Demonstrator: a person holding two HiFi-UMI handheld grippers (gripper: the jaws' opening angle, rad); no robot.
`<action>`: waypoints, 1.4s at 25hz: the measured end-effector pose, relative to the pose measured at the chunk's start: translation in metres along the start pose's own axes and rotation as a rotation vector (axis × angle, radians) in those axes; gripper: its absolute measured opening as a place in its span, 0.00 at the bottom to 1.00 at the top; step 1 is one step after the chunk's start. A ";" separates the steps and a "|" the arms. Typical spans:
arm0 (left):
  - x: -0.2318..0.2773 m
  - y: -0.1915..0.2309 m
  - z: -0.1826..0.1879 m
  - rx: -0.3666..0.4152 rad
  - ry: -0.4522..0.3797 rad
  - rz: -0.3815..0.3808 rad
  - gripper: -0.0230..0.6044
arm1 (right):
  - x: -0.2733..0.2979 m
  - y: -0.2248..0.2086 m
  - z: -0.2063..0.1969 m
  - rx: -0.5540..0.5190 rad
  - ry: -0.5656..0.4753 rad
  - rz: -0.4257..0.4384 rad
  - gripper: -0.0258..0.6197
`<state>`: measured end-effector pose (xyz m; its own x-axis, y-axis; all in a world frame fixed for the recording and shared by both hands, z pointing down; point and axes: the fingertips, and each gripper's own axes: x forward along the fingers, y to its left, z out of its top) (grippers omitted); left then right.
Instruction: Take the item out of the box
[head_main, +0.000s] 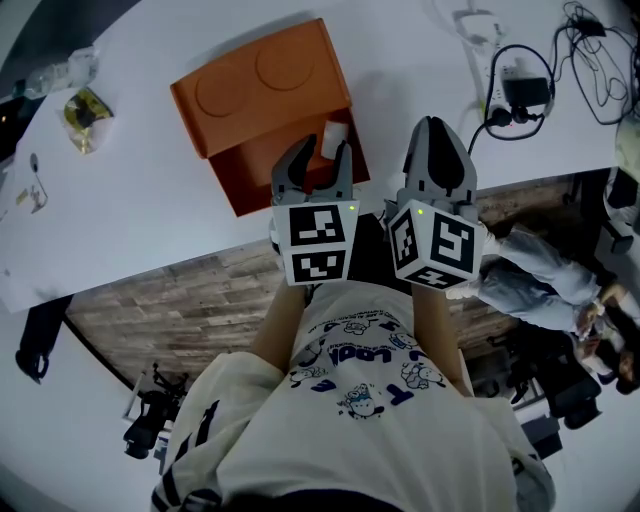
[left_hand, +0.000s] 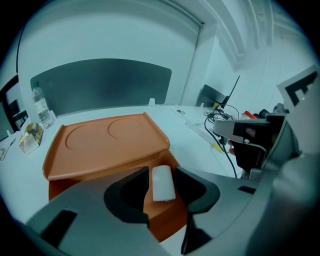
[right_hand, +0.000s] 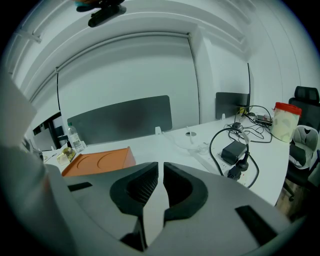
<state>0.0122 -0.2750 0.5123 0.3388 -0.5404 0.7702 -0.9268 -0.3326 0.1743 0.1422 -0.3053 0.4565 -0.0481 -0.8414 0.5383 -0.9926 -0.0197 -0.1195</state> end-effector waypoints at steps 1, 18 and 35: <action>0.001 0.000 -0.001 0.001 0.005 -0.003 0.32 | 0.001 0.000 0.000 0.000 0.001 -0.001 0.12; 0.024 -0.006 -0.015 0.033 0.132 -0.041 0.36 | 0.013 -0.007 -0.007 0.014 0.033 -0.016 0.12; 0.037 -0.001 -0.022 0.024 0.199 -0.063 0.36 | 0.026 -0.010 -0.011 0.027 0.057 -0.028 0.12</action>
<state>0.0224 -0.2773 0.5537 0.3547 -0.3555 0.8648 -0.9001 -0.3802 0.2129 0.1492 -0.3204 0.4809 -0.0279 -0.8082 0.5882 -0.9903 -0.0578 -0.1264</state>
